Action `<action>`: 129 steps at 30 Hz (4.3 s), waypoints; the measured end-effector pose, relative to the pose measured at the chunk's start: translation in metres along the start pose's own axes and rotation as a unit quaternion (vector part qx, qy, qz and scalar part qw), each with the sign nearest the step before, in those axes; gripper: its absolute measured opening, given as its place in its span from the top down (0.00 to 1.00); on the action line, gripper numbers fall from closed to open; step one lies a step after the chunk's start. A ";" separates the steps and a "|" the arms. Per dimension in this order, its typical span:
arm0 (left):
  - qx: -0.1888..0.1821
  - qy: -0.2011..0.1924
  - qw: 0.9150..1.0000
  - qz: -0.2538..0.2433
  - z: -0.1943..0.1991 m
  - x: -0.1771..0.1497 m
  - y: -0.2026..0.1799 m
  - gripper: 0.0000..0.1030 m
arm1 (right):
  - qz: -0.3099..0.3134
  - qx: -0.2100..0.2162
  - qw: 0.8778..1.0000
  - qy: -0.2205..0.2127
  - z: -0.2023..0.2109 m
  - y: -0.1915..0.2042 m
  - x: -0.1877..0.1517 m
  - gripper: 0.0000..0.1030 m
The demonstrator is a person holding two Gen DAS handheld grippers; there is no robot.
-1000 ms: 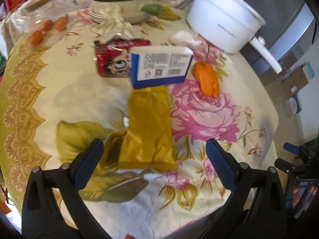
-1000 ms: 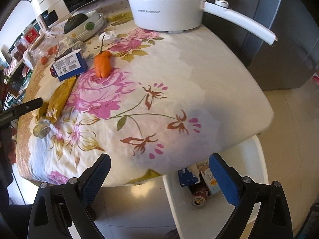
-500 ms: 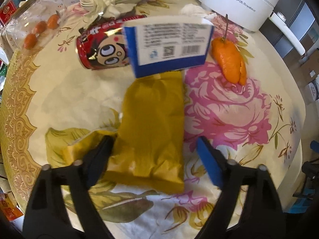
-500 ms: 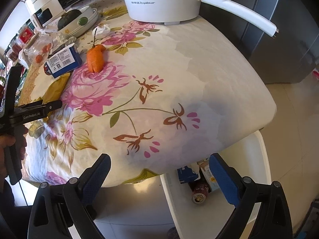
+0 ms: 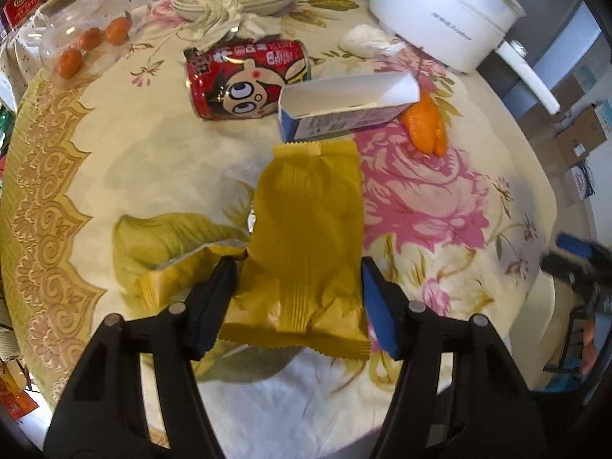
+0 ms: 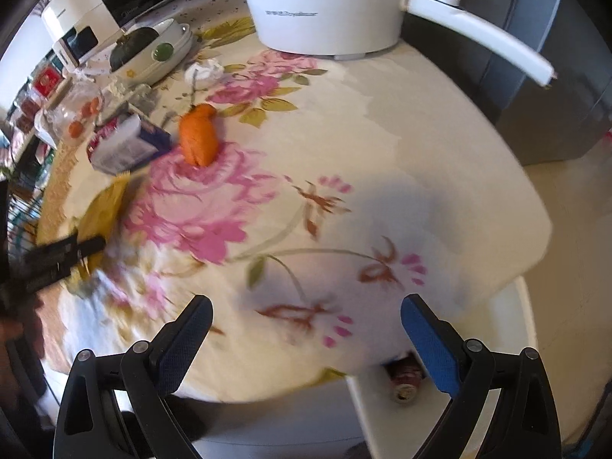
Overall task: Collect trash
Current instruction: 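Lift the yellow bag with the left gripper while the right grasps the orange pepper, then carry the yellow bag and orange pepper over the white bin, then open the left gripper to drop the yellow bag into the bin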
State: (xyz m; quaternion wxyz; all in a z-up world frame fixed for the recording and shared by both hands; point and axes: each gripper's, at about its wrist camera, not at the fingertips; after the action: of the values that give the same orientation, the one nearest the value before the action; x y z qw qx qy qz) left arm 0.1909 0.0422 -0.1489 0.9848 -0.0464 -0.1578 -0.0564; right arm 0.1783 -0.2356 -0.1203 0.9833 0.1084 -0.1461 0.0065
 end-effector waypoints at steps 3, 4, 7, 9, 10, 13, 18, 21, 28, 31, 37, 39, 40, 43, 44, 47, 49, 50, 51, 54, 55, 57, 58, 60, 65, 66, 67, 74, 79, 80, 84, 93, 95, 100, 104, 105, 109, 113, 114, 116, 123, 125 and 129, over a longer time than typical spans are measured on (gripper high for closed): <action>-0.003 -0.007 1.000 -0.005 0.013 -0.007 0.004 0.36 | 0.016 -0.004 1.000 -0.015 -0.005 0.014 0.015 0.03; -0.005 -0.010 1.000 -0.003 0.017 -0.008 0.007 0.36 | 0.020 -0.006 1.000 -0.020 -0.007 0.017 0.019 0.03; -0.013 -0.020 1.000 0.006 0.029 -0.012 0.018 0.36 | 0.026 -0.002 0.999 -0.032 -0.017 0.028 0.035 0.03; -0.020 -0.028 0.999 0.017 0.038 -0.015 0.028 0.36 | 0.029 0.006 0.999 -0.039 -0.027 0.036 0.048 0.03; -0.023 -0.032 0.999 0.022 0.039 -0.012 0.028 0.36 | 0.031 0.006 0.999 -0.040 -0.031 0.039 0.052 0.03; -0.037 -0.047 0.997 0.044 0.049 -0.010 0.035 0.36 | 0.036 -0.009 0.999 -0.038 -0.049 0.048 0.067 0.03; -0.051 -0.065 0.995 0.065 0.055 -0.001 0.038 0.36 | 0.035 0.001 0.998 -0.043 -0.072 0.056 0.083 0.10; -0.057 -0.066 0.994 0.073 0.054 0.002 0.039 0.36 | 0.039 0.022 0.998 -0.045 -0.083 0.063 0.088 0.17; -0.059 -0.068 0.993 0.077 0.056 0.004 0.042 0.36 | 0.074 0.000 0.996 -0.055 -0.098 0.082 0.096 0.31; -0.054 -0.067 0.993 0.082 0.054 0.004 0.045 0.36 | 0.091 -0.007 0.994 -0.057 -0.101 0.088 0.099 0.38; -0.052 -0.064 0.993 0.088 0.052 0.003 0.050 0.36 | 0.108 -0.012 0.993 -0.054 -0.103 0.095 0.103 0.52; -0.051 -0.064 0.993 0.090 0.051 0.003 0.050 0.36 | 0.114 -0.011 0.992 -0.052 -0.102 0.096 0.103 0.61; -0.051 -0.065 0.992 0.091 0.051 0.004 0.050 0.36 | 0.114 -0.009 0.992 -0.049 -0.101 0.096 0.103 0.65; -0.053 -0.066 0.992 0.091 0.052 0.003 0.050 0.36 | 0.115 -0.007 0.992 -0.048 -0.097 0.096 0.101 0.69; -0.053 -0.067 0.992 0.090 0.053 0.003 0.049 0.36 | 0.115 -0.007 0.992 -0.049 -0.095 0.096 0.099 0.70; -0.049 -0.070 0.993 0.081 0.055 0.001 0.045 0.36 | 0.110 -0.008 0.993 -0.046 -0.088 0.091 0.094 0.73; -0.046 -0.073 0.993 0.076 0.057 0.000 0.043 0.36 | 0.105 -0.010 0.993 -0.045 -0.080 0.085 0.091 0.74; -0.046 -0.074 0.993 0.075 0.058 0.000 0.042 0.36 | 0.104 -0.009 0.994 -0.045 -0.076 0.082 0.089 0.74; -0.046 -0.075 0.993 0.074 0.059 -0.001 0.041 0.36 | 0.102 -0.008 0.994 -0.046 -0.071 0.079 0.087 0.74; -0.046 -0.080 0.993 0.069 0.062 -0.001 0.037 0.36 | 0.098 -0.004 0.994 -0.047 -0.057 0.070 0.080 0.74; -0.046 -0.081 0.993 0.067 0.063 -0.002 0.035 0.36 | 0.099 -0.004 0.994 -0.048 -0.050 0.065 0.076 0.75; -0.045 -0.082 0.994 0.060 0.064 -0.003 0.030 0.36 | 0.102 -0.007 0.994 -0.049 -0.040 0.060 0.070 0.75; -0.045 -0.082 0.994 0.056 0.064 -0.003 0.027 0.36 | 0.103 -0.010 0.993 -0.049 -0.034 0.057 0.066 0.75; -0.047 -0.083 0.994 0.046 0.064 -0.005 0.020 0.36 | 0.103 -0.013 0.993 -0.048 -0.023 0.050 0.058 0.75; -0.051 -0.084 0.995 0.021 0.066 -0.009 -0.003 0.36 | 0.098 -0.013 0.994 -0.049 0.004 0.033 0.037 0.75; -0.053 -0.085 0.995 0.017 0.067 -0.010 -0.009 0.36 | 0.096 -0.014 0.994 -0.049 0.007 0.030 0.033 0.75; -0.055 -0.085 0.995 0.013 0.068 -0.011 -0.013 0.36 | 0.095 -0.014 0.994 -0.048 0.013 0.026 0.027 0.75; -0.076 -0.086 0.993 -0.024 0.069 -0.018 -0.055 0.36 | 0.095 -0.014 0.994 -0.054 0.044 0.006 -0.006 0.75; -0.083 -0.083 0.991 -0.059 0.067 -0.024 -0.087 0.36 | 0.074 -0.016 0.995 -0.061 0.067 -0.020 -0.030 0.75; -0.084 -0.083 0.991 -0.067 0.067 -0.025 -0.094 0.36 | 0.069 -0.015 0.996 -0.062 0.069 -0.025 -0.033 0.75; -0.089 -0.082 0.988 -0.091 0.066 -0.031 -0.117 0.36 | 0.040 -0.005 0.997 -0.063 0.078 -0.051 -0.049 0.75; -0.096 -0.071 0.979 -0.163 0.057 -0.045 -0.174 0.36 | -0.024 0.012 0.998 -0.050 0.089 -0.112 -0.083 0.75; -0.103 -0.067 0.976 -0.182 0.054 -0.049 -0.190 0.36 | -0.026 0.005 0.999 -0.045 0.088 -0.121 -0.090 0.75; -0.115 -0.051 0.966 -0.224 0.043 -0.059 -0.231 0.36 | -0.041 -0.003 0.999 -0.033 0.089 -0.148 -0.108 0.75; -0.138 -0.041 0.956 -0.256 0.034 -0.068 -0.265 0.36 | -0.056 -0.001 0.998 -0.022 0.087 -0.166 -0.122 0.75; -0.141 -0.037 0.953 -0.264 0.030 -0.070 -0.273 0.36 | -0.059 -0.003 0.998 -0.020 0.087 -0.170 -0.124 0.75; -0.147 -0.024 0.946 -0.286 0.020 -0.079 -0.300 0.36 | -0.069 -0.008 0.997 -0.017 0.090 -0.185 -0.134 0.75; -0.152 -0.025 0.940 -0.305 0.014 -0.088 -0.319 0.36 | -0.078 -0.009 0.997 -0.016 0.091 -0.195 -0.139 0.75; -0.153 -0.026 0.939 -0.307 0.014 -0.089 -0.321 0.36 | -0.080 -0.009 0.997 -0.015 0.091 -0.197 -0.140 0.75; -0.152 -0.033 0.938 -0.309 0.013 -0.090 -0.323 0.36 | -0.083 -0.009 0.996 -0.014 0.090 -0.200 -0.141 0.75; -0.103 -0.072 0.939 -0.320 0.016 -0.087 -0.324 0.12 | -0.084 -0.011 0.996 -0.011 0.090 -0.203 -0.142 0.75; -0.094 -0.071 0.942 -0.313 0.018 -0.083 -0.319 0.11 | -0.085 -0.011 0.996 -0.010 0.089 -0.202 -0.142 0.75; -0.086 -0.076 0.951 -0.285 0.025 -0.073 -0.302 0.08 | -0.082 -0.012 0.997 -0.008 0.087 -0.197 -0.139 0.75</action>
State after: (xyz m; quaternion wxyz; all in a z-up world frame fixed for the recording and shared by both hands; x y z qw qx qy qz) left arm 0.0763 -0.2469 -0.1266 0.9049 -0.0881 -0.2333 -0.3448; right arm 0.0293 -0.4445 -0.1204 0.9805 0.1086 -0.1450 -0.0765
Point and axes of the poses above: each gripper's, at about its wrist camera, not at the fingertips, and z roughly against the way its jaws point, y to its left, x to its top, and after that the axes turned 5 degrees about x, right-handed
